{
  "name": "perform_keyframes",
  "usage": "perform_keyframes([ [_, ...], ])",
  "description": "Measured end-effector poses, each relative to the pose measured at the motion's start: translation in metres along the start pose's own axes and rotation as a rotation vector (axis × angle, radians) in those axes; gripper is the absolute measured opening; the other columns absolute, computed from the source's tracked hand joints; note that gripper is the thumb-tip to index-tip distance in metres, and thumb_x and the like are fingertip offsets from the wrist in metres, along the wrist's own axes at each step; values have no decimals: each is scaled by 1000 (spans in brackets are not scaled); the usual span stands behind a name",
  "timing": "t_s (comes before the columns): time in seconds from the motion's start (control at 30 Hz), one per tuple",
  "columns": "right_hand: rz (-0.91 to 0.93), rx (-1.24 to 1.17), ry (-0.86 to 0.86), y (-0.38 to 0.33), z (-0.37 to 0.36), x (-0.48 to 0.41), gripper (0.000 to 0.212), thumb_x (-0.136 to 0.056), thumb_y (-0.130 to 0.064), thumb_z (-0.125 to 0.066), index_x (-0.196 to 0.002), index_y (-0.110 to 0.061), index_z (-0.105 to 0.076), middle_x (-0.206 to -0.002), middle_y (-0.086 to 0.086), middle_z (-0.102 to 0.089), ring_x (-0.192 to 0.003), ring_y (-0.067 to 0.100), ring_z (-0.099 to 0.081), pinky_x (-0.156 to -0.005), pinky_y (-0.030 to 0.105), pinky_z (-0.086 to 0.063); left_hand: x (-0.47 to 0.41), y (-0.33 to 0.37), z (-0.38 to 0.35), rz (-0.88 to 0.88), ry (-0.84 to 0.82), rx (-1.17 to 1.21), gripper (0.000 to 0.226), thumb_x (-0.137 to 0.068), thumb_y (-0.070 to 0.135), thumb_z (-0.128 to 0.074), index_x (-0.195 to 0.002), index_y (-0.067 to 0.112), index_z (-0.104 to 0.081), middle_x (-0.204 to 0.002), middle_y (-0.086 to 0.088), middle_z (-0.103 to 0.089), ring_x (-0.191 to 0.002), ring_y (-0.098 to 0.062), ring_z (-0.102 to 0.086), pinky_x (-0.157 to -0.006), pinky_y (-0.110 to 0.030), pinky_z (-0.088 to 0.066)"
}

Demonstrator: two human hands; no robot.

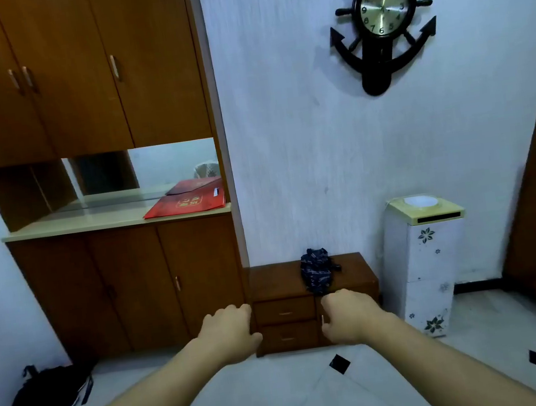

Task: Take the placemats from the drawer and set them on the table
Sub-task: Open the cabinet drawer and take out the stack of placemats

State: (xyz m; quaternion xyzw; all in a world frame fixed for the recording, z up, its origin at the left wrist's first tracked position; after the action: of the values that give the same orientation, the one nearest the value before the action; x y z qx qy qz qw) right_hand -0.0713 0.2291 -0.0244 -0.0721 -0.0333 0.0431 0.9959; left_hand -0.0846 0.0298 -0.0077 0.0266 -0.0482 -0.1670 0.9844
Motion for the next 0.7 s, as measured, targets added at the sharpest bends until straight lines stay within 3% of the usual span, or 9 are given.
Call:
perform_keyframes([
  [0.17, -34, 24, -18, 6, -3, -85, 17, -81, -38, -54, -78, -23, -47, -81, -3, -52, -73, 20, -54, -52, 28, -37, -86, -41, -4, -10, -7, 8, 38, -91, 49, -53, -117, 20, -50, -108, -2, -58, -98, -23, -57, -89, -39, -48],
  [0.27, -42, 39, -18, 10, -4, -133, 20, -83, -39, -55, -87, -20, -52, -84, -1, -54, -77, 22, -56, -56, 30, -41, -135, -56, -1, -31, -21, -4, 40, -91, 50, -53, -117, 20, -50, -110, -3, -58, -99, -24, -57, -89, -40, -47],
  [0.57, -111, -21, -70, 65, -18, -261, 17, -82, -38, -54, -86, -22, -49, -87, -2, -53, -77, 20, -54, -58, 31, -40, -282, -76, -11, -74, -75, 10, 36, -91, 50, -54, -113, 22, -51, -105, -1, -57, -93, -21, -56, -87, -38, -50],
  [0.7, -105, -49, -113, 108, -38, -328, 17, -83, -38, -55, -87, -22, -49, -87, -2, -52, -77, 20, -54, -57, 30, -41, -358, -69, -33, -80, -115, 24, 28, -91, 48, -54, -102, 24, -46, -100, 1, -53, -86, -17, -52, -76, -32, -44],
])
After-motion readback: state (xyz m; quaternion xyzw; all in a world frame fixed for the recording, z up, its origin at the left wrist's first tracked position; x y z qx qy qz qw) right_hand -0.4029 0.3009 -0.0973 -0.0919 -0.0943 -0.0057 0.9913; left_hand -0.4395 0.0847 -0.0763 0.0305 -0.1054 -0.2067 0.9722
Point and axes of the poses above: each hand's wrist, its own x-axis away from the middle knuckle, its own z-axis out of the back of the hand, y = z × x, the point moved 9 cm from there along -x, towards the middle knuckle
